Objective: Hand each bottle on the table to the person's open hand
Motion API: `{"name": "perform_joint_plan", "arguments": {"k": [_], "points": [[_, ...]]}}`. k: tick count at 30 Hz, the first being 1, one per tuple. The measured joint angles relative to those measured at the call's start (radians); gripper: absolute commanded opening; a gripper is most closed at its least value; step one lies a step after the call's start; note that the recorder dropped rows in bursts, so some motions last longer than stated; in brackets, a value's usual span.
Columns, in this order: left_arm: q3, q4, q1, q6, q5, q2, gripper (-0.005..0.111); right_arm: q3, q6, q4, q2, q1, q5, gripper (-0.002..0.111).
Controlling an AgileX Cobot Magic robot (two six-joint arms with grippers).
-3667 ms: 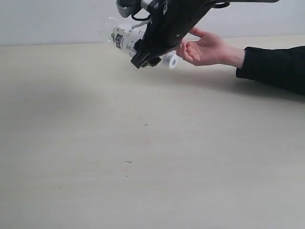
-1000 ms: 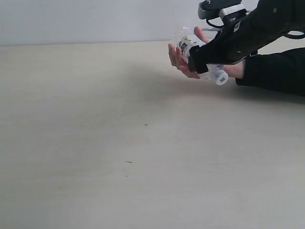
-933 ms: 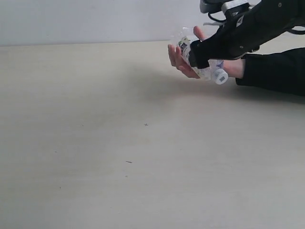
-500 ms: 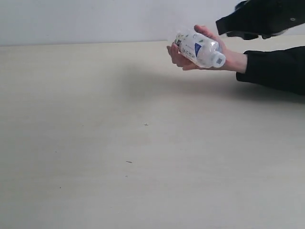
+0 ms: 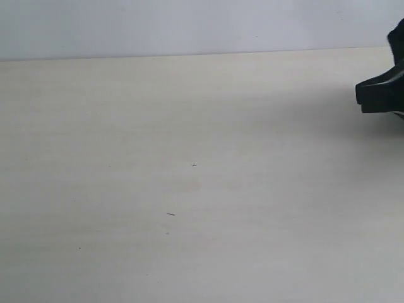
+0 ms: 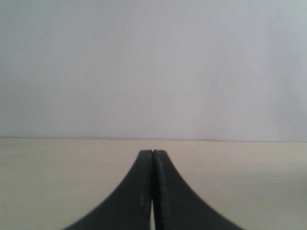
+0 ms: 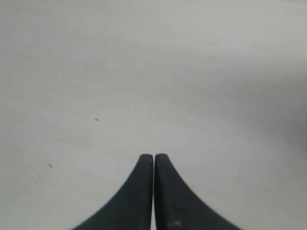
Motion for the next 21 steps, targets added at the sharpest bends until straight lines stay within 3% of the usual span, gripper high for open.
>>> {"name": "perform_joint_plan", "arguments": {"k": [16,21], "points": [[0.000,0.000,0.000,0.000,0.000,0.000,0.000,0.000,-0.004,-0.058,-0.126,-0.001,0.016,0.001],[0.000,0.000,0.000,0.000,0.000,0.000,0.000,0.025,-0.004,-0.091,-0.308,-0.077,0.012,0.001]]}}
